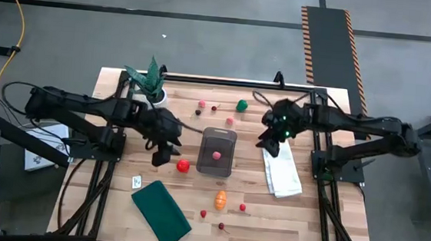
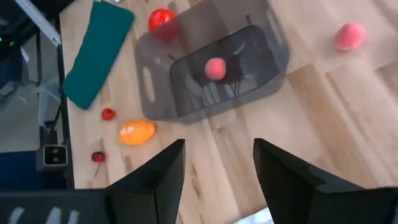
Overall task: Pick and placing Produce into tupperware
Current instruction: Put the tomato into the transparent black bin
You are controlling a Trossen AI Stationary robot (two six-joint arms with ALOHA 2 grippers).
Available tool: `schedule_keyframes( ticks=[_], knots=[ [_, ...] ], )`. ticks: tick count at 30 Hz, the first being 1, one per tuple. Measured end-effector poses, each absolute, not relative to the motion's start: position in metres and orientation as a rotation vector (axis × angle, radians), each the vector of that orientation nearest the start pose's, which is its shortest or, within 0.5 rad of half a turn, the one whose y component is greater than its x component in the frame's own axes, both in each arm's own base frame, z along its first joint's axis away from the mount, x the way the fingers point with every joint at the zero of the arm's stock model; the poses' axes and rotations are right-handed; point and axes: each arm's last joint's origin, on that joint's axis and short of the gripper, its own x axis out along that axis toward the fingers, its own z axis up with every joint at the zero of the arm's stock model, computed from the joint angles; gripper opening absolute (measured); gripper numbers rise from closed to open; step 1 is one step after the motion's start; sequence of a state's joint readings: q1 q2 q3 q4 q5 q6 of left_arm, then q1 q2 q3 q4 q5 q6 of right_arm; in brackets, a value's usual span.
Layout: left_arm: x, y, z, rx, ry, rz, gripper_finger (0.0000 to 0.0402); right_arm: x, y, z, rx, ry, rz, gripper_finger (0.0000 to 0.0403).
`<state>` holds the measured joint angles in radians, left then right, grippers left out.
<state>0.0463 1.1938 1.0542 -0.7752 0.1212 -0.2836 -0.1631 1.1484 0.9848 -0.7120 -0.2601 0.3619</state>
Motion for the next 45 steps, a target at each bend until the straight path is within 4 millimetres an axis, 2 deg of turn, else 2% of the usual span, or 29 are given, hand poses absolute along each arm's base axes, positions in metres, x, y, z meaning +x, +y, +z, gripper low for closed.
schedule_keyframes(
  ticks=[4,9,22,38,45],
  knots=[
    [0.244,-0.005,0.284,-0.257,0.981,0.054,0.0217,0.225,-0.012,0.29,0.477,0.881,-0.064,0.0181],
    [0.256,-0.013,0.266,-0.193,1.069,0.053,0.0248,0.225,0.0,0.289,0.472,0.888,-0.092,0.0181],
    [0.273,-0.014,0.228,-0.151,1.268,0.039,0.0317,0.225,0.01,0.288,0.468,0.894,-0.121,0.0181],
    [0.29,-0.014,0.2,-0.125,1.325,0.036,0.0328,0.225,0.01,0.288,0.455,0.891,-0.134,0.0181],
    [0.293,-0.014,0.2,-0.109,1.294,0.021,0.0328,0.225,0.009,0.288,0.448,0.889,-0.142,0.0181]
  ],
)
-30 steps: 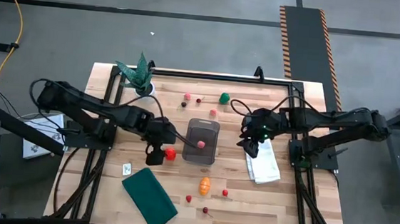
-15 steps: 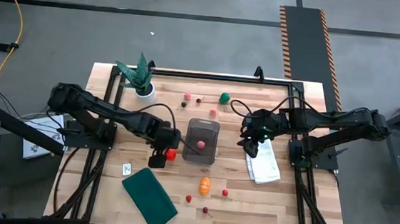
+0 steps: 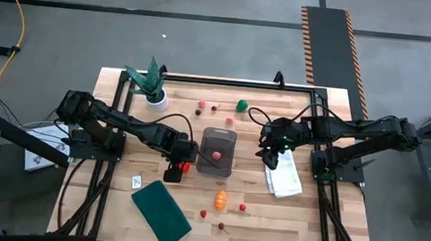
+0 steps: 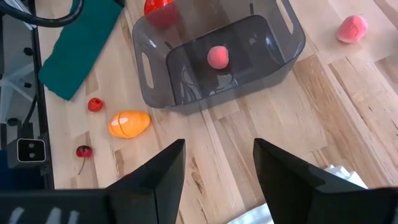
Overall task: Pick and placing Produce into tupperware
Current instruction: Put the tomato into the transparent black bin
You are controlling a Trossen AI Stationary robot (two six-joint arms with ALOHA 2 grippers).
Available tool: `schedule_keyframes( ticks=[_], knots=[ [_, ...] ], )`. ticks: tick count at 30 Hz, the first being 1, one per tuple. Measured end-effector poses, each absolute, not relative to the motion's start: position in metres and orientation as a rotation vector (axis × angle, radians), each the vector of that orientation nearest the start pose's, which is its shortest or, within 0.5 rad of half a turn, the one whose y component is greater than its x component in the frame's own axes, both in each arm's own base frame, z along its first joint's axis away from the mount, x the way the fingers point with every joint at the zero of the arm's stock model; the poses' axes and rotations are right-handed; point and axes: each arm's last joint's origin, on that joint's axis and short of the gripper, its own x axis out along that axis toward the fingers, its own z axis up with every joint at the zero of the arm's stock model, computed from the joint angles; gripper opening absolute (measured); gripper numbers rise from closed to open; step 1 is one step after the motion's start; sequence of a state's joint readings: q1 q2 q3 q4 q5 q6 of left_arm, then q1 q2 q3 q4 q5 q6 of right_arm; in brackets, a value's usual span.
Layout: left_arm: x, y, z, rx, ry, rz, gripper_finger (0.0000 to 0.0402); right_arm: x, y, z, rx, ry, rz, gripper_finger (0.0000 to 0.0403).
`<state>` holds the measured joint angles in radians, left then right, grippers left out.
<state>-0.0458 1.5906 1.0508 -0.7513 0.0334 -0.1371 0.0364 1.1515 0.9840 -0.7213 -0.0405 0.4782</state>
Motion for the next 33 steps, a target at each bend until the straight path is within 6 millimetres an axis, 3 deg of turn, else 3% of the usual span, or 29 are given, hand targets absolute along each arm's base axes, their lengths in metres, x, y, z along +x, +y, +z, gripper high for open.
schedule_keyframes(
  ticks=[23,33],
  knots=[
    [0.301,-0.015,0.172,-0.104,1.396,0.028,0.0328,0.225,0.009,0.288,0.431,0.887,-0.144,0.0181],
    [0.302,-0.015,0.171,-0.104,1.384,0.027,0.0328,0.225,0.008,0.288,0.421,0.886,-0.14,0.0181]
  ],
)
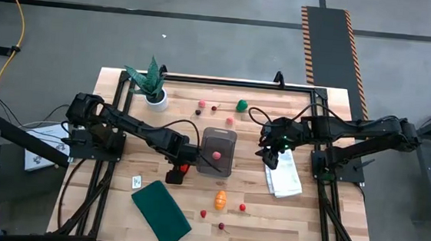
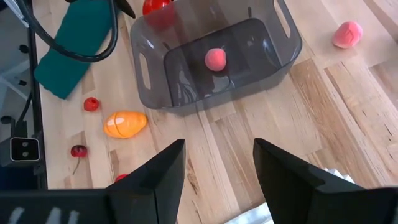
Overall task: Pick and placing Produce into tupperware
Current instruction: Put the tomato into the transparent black bin
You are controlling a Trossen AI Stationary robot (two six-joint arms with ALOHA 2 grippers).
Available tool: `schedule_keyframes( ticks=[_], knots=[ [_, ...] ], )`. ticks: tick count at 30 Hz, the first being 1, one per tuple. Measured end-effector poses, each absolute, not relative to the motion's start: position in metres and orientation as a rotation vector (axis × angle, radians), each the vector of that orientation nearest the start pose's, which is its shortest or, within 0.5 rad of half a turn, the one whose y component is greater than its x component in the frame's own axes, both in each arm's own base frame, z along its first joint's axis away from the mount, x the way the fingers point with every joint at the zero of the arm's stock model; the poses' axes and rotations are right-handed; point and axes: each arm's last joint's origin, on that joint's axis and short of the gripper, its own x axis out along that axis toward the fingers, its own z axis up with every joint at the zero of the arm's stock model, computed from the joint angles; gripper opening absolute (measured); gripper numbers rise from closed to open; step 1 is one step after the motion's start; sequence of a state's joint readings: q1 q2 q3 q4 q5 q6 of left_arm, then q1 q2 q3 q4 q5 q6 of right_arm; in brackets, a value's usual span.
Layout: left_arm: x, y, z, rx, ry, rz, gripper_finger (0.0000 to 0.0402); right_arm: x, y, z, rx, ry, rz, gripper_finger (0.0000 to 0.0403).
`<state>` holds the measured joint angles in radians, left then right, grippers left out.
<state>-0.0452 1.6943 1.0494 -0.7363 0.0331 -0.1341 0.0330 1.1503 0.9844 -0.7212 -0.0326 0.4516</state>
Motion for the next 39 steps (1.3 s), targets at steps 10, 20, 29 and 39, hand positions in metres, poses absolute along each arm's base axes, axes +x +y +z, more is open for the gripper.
schedule_keyframes(
  ticks=[10,20,29,39],
  knots=[
    [0.3033,-0.0143,0.1715,-0.09,1.372,0.031,0.0328,0.2247,0.0084,0.2883,0.416,0.885,-0.138,0.0181],
    [0.3026,-0.0146,0.1713,-0.083,1.38,0.01,0.0328,0.2248,0.0083,0.2883,0.413,0.884,-0.139,0.0181],
    [0.3042,-0.0104,0.1632,-0.083,1.411,0.019,0.0328,0.2252,0.0083,0.2887,0.413,0.878,-0.138,0.0181],
    [0.3068,-0.0105,0.1615,-0.062,1.396,0.008,0.0328,0.2253,0.0083,0.2888,0.413,0.877,-0.138,0.0181]
  ],
)
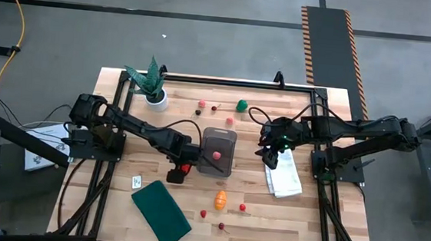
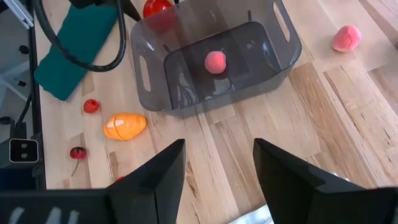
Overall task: Pick and placing Produce into tupperware
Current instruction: Put the tomato into the transparent black bin
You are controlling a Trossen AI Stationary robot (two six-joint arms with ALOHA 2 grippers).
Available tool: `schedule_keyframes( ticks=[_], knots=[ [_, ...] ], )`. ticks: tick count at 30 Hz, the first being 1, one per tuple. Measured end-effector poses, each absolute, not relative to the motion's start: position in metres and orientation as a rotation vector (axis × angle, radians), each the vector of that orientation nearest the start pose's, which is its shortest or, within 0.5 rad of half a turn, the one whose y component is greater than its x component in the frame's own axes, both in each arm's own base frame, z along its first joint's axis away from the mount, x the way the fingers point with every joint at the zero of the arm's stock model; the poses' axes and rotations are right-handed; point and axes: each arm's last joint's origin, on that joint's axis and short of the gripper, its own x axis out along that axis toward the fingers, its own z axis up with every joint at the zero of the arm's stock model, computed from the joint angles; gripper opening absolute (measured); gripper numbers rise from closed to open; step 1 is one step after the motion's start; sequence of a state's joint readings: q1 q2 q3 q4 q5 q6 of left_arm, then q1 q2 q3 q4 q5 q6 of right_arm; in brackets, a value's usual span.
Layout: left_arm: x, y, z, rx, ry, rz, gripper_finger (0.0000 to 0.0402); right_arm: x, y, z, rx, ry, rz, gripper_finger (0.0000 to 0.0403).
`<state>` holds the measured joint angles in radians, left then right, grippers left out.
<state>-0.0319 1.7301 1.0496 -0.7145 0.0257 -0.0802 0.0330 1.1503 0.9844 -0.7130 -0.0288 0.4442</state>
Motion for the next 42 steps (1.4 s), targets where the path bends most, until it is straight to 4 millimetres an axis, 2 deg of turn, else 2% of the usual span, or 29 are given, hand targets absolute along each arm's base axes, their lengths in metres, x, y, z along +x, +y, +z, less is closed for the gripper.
schedule_keyframes(
  ticks=[42],
  knots=[
    [0.3072,-0.0108,0.1549,-0.072,1.427,0.008,0.0322,0.2253,0.0082,0.2888,0.406,0.877,-0.135,0.0181]
  ],
)
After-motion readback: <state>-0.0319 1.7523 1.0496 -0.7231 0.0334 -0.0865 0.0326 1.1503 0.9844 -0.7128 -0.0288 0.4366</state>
